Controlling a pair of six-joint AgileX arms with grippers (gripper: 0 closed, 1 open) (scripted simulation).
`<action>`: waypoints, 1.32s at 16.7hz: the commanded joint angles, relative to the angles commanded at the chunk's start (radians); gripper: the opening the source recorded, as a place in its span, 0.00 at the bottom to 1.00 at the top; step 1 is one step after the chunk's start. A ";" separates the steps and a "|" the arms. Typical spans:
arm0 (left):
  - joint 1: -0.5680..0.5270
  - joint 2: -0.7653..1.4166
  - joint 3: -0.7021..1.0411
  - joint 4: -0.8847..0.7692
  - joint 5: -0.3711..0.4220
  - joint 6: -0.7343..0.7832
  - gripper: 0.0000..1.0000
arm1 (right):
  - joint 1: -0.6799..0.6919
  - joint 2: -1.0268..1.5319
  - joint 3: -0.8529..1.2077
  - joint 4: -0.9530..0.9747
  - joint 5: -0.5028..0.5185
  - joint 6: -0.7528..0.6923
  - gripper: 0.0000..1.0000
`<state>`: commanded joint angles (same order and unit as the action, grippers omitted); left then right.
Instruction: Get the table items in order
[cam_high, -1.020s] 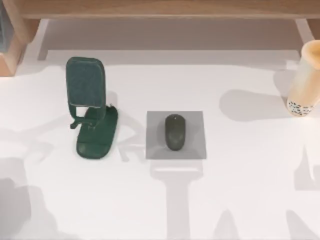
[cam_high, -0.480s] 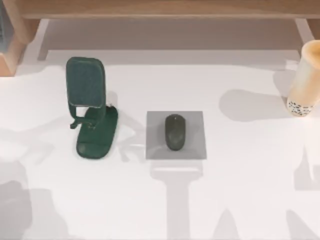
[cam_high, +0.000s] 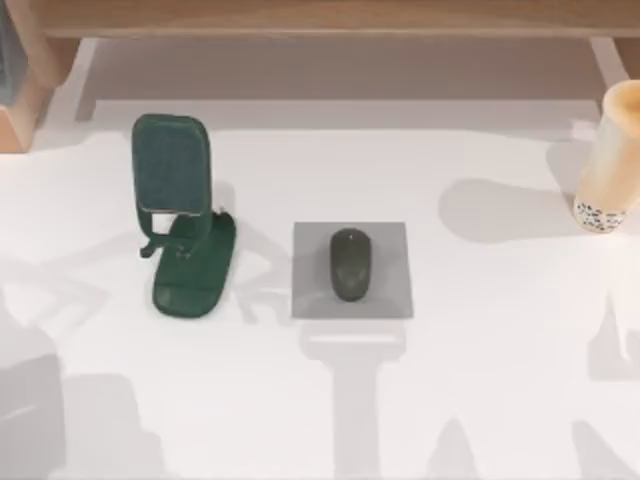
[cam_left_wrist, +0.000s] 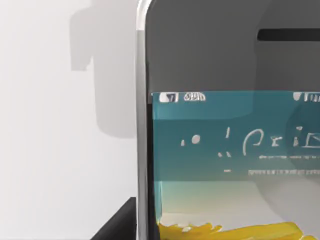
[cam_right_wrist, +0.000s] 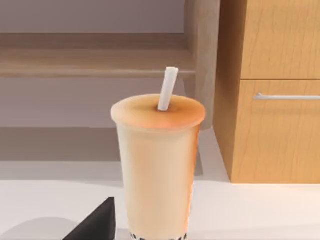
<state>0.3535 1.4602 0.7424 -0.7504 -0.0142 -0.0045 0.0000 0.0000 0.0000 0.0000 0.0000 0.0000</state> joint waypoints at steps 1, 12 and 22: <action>-0.032 -0.013 0.000 0.029 -0.012 -0.006 0.00 | 0.000 0.000 0.000 0.000 0.000 0.000 1.00; -0.728 -0.306 -0.094 0.629 -0.248 -0.127 0.00 | 0.000 0.000 0.000 0.000 0.000 0.000 1.00; -0.878 -0.366 -0.112 0.779 -0.301 -0.155 0.00 | 0.000 0.000 0.000 0.000 0.000 0.000 1.00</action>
<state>-0.5246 1.0945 0.6302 0.0290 -0.3151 -0.1590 0.0000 0.0000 0.0000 0.0000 0.0000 0.0000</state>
